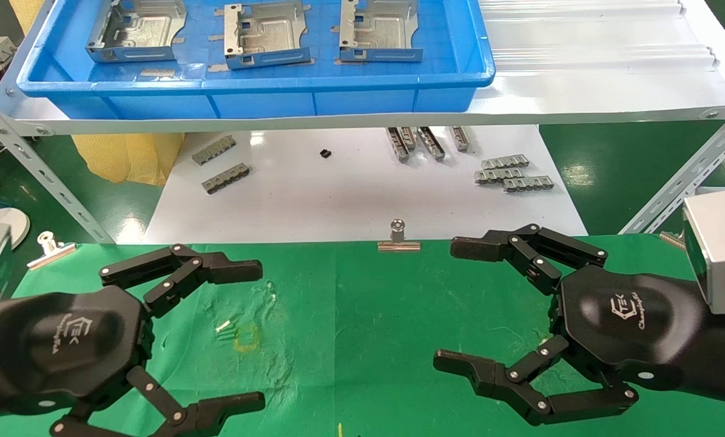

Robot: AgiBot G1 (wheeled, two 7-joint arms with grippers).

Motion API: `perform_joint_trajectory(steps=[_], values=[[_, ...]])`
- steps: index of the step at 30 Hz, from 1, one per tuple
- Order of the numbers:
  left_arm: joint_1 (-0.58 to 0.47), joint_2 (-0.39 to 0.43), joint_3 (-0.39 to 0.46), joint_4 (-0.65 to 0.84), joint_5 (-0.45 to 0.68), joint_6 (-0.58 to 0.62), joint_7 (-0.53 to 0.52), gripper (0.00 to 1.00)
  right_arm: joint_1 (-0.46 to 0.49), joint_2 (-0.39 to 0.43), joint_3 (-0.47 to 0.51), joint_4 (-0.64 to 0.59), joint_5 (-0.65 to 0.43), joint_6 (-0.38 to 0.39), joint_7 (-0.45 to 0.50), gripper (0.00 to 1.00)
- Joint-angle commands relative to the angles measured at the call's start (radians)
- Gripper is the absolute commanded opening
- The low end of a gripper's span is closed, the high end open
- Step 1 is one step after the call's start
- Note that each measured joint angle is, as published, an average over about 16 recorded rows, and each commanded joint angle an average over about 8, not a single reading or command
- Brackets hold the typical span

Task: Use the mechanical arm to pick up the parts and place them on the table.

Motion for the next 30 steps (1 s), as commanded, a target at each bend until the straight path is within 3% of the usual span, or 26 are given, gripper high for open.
perform_joint_trajectory(steps=[1, 16, 17, 24, 25, 30], values=[[0.000, 0.000, 0.000, 0.000, 0.000, 0.000, 0.000, 1.00, 0.000, 0.000, 0.000, 0.000, 0.000, 0.000, 0.000, 1.00], [0.000, 0.000, 0.000, 0.000, 0.000, 0.000, 0.000, 1.00, 0.000, 0.000, 0.000, 0.000, 0.000, 0.000, 0.000, 1.00], [0.000, 0.000, 0.000, 0.000, 0.000, 0.000, 0.000, 1.00, 0.000, 0.000, 0.000, 0.000, 0.000, 0.000, 0.000, 0.93], [0.000, 0.000, 0.000, 0.000, 0.000, 0.000, 0.000, 1.00, 0.000, 0.000, 0.000, 0.000, 0.000, 0.000, 0.000, 0.06], [0.000, 0.000, 0.000, 0.000, 0.000, 0.000, 0.000, 1.00, 0.000, 0.000, 0.000, 0.000, 0.000, 0.000, 0.000, 0.00], [0.000, 0.000, 0.000, 0.000, 0.000, 0.000, 0.000, 1.00, 0.000, 0.000, 0.000, 0.000, 0.000, 0.000, 0.000, 0.00]])
